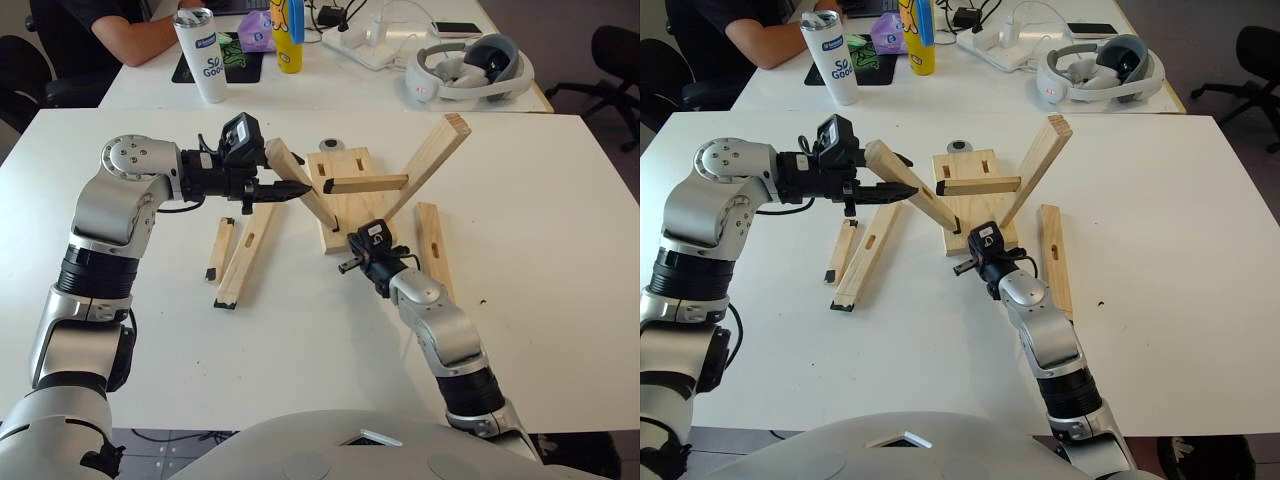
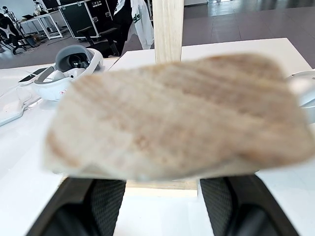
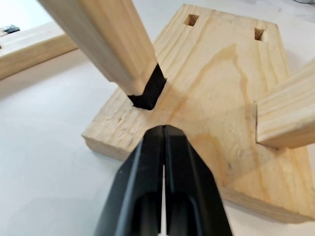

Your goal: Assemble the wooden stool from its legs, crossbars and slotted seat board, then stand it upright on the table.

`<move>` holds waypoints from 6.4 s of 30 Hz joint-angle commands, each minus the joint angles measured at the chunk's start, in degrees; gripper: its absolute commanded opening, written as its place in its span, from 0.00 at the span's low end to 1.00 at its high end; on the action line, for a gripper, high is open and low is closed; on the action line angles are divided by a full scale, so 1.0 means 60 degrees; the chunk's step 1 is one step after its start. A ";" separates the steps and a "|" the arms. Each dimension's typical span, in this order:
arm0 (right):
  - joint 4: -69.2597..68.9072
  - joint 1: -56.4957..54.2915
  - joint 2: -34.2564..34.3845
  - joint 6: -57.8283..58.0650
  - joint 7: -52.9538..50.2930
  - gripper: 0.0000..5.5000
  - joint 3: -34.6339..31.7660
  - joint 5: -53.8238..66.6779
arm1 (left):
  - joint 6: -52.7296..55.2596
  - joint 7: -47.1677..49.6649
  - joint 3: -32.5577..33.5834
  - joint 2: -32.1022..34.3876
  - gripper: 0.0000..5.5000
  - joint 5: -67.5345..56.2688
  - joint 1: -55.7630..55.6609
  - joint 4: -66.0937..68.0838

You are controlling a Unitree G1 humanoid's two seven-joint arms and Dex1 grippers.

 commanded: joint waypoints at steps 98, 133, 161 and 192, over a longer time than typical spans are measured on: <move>-0.2125 -0.0843 0.0293 -0.4317 0.0042 0.00 -0.1044 -0.0609 | 0.1552 0.0187 -0.1677 -0.0714 0.38 0.1249 -0.0675 0.0539; 0.0852 0.0272 -0.0234 -0.0922 -0.0213 0.00 -0.0256 -0.3342 | 0.1541 -0.0447 -0.2430 -0.0996 0.38 0.1465 -0.1334 0.1364; 0.1090 0.0642 -0.0976 0.1071 0.1927 0.00 0.1901 -0.2728 | 0.1359 0.0455 -0.1682 -0.1983 0.38 0.1206 -0.1002 0.1077; 0.2870 0.0332 -0.0645 -0.0072 0.1548 0.00 0.1233 -0.2542 | 0.3248 0.4968 0.3828 -0.2146 0.32 -0.3348 -0.1002 -0.2143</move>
